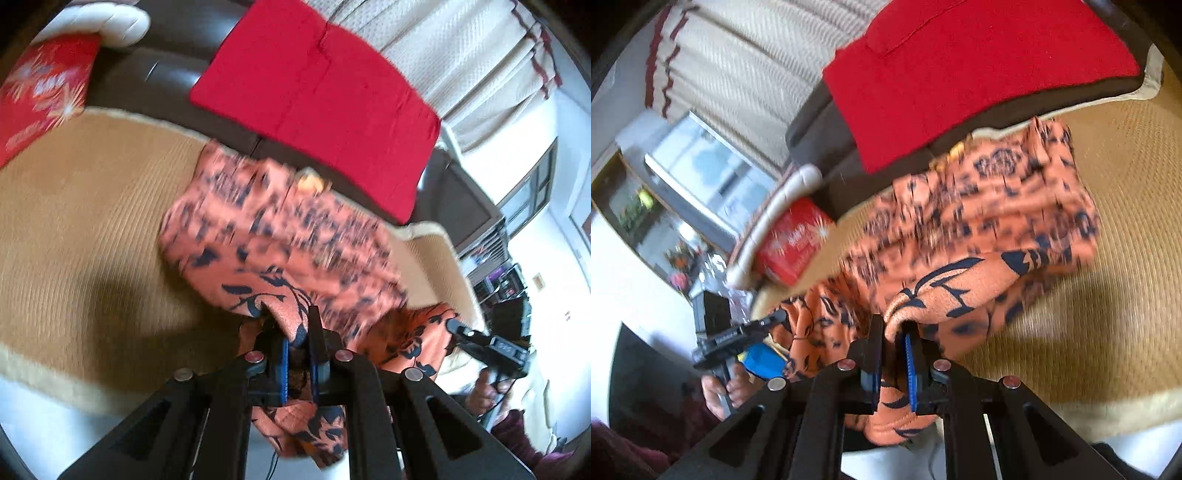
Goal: Fold small clothes
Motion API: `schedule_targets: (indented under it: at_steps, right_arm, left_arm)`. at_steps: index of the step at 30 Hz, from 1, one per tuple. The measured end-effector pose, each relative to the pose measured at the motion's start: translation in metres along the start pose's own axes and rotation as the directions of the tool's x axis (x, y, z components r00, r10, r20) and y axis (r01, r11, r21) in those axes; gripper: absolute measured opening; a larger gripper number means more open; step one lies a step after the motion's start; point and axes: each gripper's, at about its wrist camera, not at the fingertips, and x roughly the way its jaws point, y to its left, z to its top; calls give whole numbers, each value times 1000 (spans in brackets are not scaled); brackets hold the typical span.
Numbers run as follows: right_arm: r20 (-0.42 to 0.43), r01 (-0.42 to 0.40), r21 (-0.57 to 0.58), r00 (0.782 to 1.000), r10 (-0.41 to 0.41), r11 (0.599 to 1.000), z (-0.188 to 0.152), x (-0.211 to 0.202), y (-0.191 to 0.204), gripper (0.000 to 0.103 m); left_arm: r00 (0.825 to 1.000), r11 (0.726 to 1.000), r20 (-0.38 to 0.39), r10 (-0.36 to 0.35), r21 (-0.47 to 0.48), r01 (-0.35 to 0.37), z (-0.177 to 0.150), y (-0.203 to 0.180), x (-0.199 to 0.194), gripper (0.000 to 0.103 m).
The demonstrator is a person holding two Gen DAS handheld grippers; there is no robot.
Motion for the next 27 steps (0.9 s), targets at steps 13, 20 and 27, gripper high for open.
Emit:
schedule_targets:
  at_steps: [13, 20, 27]
  right_arm:
    - [276, -8, 252, 959, -64, 968, 162, 32, -87, 11]
    - [271, -5, 484, 952, -144, 875, 200, 69, -173, 16]
    - [315, 39, 491, 923, -220, 870, 214, 57, -179, 30]
  left_arm:
    - [987, 987, 130, 90, -144, -71, 149, 49, 96, 8]
    - [982, 938, 62, 180, -312, -153, 171, 108, 164, 9]
    - [964, 931, 166, 207, -337, -141, 179, 104, 149, 10]
